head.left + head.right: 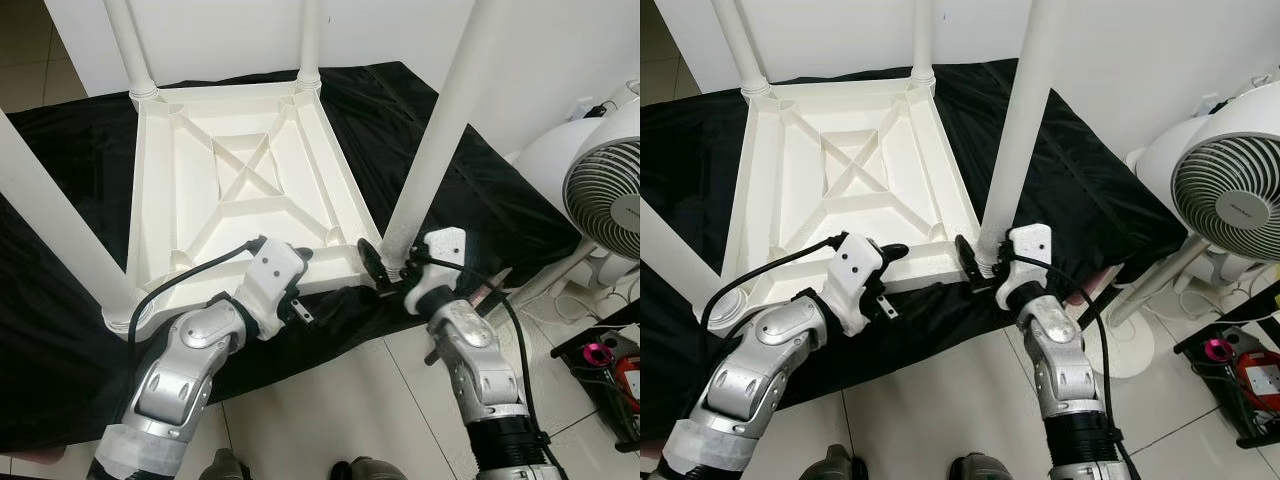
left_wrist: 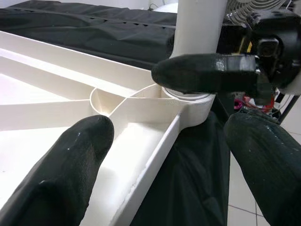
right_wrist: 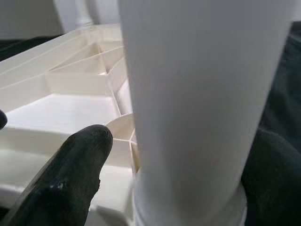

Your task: Building children table

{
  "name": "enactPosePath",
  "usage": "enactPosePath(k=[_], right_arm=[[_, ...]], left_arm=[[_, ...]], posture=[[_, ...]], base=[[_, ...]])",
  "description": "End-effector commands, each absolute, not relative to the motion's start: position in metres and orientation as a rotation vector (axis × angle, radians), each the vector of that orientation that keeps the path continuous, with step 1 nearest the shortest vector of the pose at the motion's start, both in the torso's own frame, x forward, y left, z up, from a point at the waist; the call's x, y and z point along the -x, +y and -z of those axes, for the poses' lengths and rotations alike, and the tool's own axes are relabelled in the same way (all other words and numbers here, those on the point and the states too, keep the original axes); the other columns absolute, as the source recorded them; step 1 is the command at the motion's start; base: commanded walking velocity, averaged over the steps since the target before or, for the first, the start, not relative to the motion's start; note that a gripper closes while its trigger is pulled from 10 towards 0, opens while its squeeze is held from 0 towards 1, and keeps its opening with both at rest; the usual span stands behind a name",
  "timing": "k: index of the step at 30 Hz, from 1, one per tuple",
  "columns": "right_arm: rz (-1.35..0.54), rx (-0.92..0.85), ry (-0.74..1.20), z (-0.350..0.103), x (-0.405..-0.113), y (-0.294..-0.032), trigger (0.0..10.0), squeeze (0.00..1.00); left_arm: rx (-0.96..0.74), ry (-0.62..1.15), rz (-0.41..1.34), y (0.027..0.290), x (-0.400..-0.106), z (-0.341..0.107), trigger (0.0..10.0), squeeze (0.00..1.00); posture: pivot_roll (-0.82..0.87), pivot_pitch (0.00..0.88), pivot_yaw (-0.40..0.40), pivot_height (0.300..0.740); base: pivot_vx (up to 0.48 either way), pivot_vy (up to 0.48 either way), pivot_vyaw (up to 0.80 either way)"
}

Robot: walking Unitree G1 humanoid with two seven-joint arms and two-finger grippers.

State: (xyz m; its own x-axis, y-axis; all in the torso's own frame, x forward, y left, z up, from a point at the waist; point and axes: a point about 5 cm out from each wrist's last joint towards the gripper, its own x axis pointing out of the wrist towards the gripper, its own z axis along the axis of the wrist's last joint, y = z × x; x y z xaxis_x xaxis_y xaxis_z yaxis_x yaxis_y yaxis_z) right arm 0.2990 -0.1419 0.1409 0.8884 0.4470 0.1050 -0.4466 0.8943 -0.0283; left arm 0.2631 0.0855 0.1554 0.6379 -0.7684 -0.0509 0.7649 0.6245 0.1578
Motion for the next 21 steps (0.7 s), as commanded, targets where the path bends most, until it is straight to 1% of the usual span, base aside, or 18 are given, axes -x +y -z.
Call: enactPosePath(k=[1,5,7,9,12,13,15,16,17,21], right_arm=[[-0.518,0.021,-0.116,-0.143,-0.301,-0.145,10.0,0.0],[-0.592,0.071,-0.1,-0.147,-0.306,-0.157,10.0,0.0],[-0.664,0.124,-0.081,-0.147,-0.31,-0.161,10.0,0.0],[-0.664,0.124,-0.081,-0.147,-0.31,-0.161,10.0,0.0],[-0.76,0.18,-0.053,-0.146,-0.315,-0.163,10.0,0.0],[-0.784,0.196,-0.046,-0.147,-0.317,-0.163,9.1,0.0],[-0.801,0.208,-0.043,-0.147,-0.319,-0.163,9.1,0.0],[-0.804,0.218,-0.039,-0.147,-0.321,-0.165,4.2,0.0],[-0.806,0.229,-0.038,-0.148,-0.322,-0.166,0.0,0.0],[-0.818,0.233,-0.036,-0.148,-0.323,-0.167,0.0,0.0]], left_arm=[[-0.181,-0.018,0.843,0.086,-0.263,-0.153,10.0,0.0],[-0.18,-0.02,0.85,0.085,-0.264,-0.154,10.0,0.0],[-0.179,-0.022,0.856,0.084,-0.264,-0.154,10.0,0.0],[-0.179,-0.022,0.856,0.084,-0.264,-0.154,10.0,0.0],[-0.178,-0.03,0.869,0.081,-0.265,-0.156,10.0,0.0],[-0.177,-0.032,0.875,0.08,-0.265,-0.156,10.0,0.0],[-0.176,-0.034,0.879,0.079,-0.265,-0.156,10.0,0.0],[-0.175,-0.035,0.883,0.078,-0.265,-0.156,10.0,0.0],[-0.176,-0.035,0.885,0.078,-0.265,-0.156,10.0,0.0],[-0.175,-0.036,0.882,0.078,-0.265,-0.156,10.0,0.0]], posture=[[-0.06,0.042,-0.022,0.74],[-0.06,0.036,-0.019,0.74],[-0.07,0.034,-0.018,0.74],[-0.07,0.034,-0.018,0.74],[-0.07,0.022,-0.012,0.74],[-0.08,0.02,-0.01,0.74],[-0.08,0.02,-0.01,0.74],[-0.08,0.02,-0.01,0.74],[-0.08,0.017,-0.01,0.74],[-0.08,0.022,-0.012,0.74]], base=[[0.0,0.0,0.0],[0.0,0.0,0.0],[0.0,0.0,0.0],[0.0,0.0,0.0],[0.0,0.0,0.0],[0.0,0.0,0.0],[0.0,0.0,0.0],[0.0,0.0,0.0],[0.0,0.0,0.0],[0.0,0.0,0.0]])
